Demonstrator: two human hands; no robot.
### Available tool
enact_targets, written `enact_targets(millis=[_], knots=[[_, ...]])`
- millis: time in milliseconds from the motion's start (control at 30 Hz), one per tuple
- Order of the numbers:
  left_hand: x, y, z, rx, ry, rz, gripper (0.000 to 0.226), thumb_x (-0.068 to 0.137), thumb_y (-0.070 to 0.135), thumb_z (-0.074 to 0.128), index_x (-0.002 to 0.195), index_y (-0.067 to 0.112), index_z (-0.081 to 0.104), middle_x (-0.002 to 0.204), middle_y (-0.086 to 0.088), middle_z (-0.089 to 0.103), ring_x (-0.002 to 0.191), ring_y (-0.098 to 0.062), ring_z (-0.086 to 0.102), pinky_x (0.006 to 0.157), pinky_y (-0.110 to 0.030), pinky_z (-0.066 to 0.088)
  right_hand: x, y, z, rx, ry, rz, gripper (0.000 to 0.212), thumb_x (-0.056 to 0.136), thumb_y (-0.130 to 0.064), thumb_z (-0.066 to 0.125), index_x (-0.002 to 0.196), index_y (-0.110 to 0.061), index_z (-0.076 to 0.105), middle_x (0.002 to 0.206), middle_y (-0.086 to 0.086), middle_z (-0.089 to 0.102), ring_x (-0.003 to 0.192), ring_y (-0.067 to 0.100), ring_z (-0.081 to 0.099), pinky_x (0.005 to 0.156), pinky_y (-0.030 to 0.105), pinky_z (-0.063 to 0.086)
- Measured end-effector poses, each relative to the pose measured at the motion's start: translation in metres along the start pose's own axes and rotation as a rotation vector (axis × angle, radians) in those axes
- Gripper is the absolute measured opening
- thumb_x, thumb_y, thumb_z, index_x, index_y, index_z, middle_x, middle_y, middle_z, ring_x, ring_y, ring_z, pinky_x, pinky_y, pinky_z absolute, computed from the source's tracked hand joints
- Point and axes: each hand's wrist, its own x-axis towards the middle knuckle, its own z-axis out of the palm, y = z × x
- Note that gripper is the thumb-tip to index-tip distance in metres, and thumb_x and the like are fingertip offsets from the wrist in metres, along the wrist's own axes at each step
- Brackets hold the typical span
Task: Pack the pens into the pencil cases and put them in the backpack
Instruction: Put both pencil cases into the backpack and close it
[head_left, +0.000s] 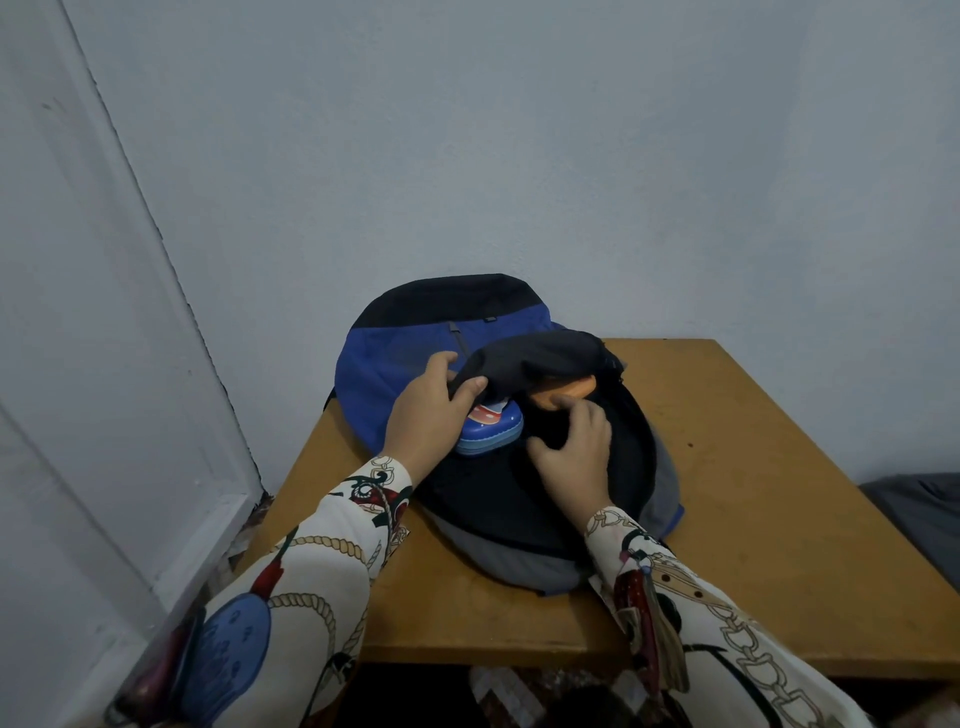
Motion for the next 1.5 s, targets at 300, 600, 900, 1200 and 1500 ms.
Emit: enact_targets(millis=[300, 600, 900, 1200, 1500], knots=[[0.002, -0.004, 0.004, 0.041, 0.0, 0.015, 0.037, 0.097, 0.045, 0.047, 0.118, 0.016, 0.059, 0.105, -0.003, 0.066, 0.099, -0.022, 0.06, 0.083, -0.043, 0.05, 0.008, -0.002, -0.002, -0.116, -0.115, 0.127, 0.088, 0.084, -0.02, 0.068, 0.156, -0.017, 0.018, 0.164, 0.007, 0.012, 0.146, 0.033, 0.02, 0.12, 0.044, 0.018], [0.0, -0.004, 0.005, 0.035, -0.046, -0.002, 0.035, 0.096, 0.048, 0.047, 0.115, 0.02, 0.057, 0.104, -0.001, 0.063, 0.104, -0.023, 0.056, 0.084, -0.043, 0.049, 0.011, -0.001, 0.0, -0.19, -0.165, 0.13, 0.092, 0.084, -0.024, 0.068, 0.157, -0.02, 0.013, 0.165, 0.005, 0.007, 0.146, 0.033, 0.019, 0.119, 0.044, 0.016], [-0.017, -0.008, 0.017, 0.428, -0.17, 0.086, 0.081, 0.08, 0.042, 0.072, 0.144, 0.024, 0.027, 0.141, -0.001, 0.037, 0.126, -0.029, 0.032, 0.097, -0.046, 0.043, 0.022, -0.001, -0.02, -0.341, 0.022, 0.138, 0.044, 0.082, -0.009, 0.055, 0.126, -0.006, 0.053, 0.131, 0.02, 0.05, 0.123, 0.039, 0.038, 0.101, 0.046, 0.035], [-0.004, -0.008, 0.025, 0.417, -0.18, 0.142, 0.077, 0.082, 0.035, 0.072, 0.144, 0.025, 0.028, 0.139, -0.002, 0.04, 0.122, -0.029, 0.031, 0.099, -0.036, 0.037, 0.06, 0.032, -0.085, -0.222, -0.02, 0.286, 0.048, 0.093, 0.003, 0.045, 0.141, -0.004, 0.044, 0.129, 0.021, 0.056, 0.108, 0.036, 0.058, 0.079, 0.04, 0.05], [0.019, -0.001, 0.037, 0.449, -0.237, 0.151, 0.073, 0.082, 0.03, 0.073, 0.141, 0.024, 0.03, 0.139, -0.003, 0.043, 0.126, -0.032, 0.034, 0.097, -0.046, 0.044, 0.029, 0.046, -0.109, 0.014, 0.067, 0.386, 0.042, 0.091, -0.009, 0.058, 0.132, -0.007, 0.052, 0.081, 0.007, 0.062, 0.068, 0.022, 0.059, 0.066, 0.046, 0.054]])
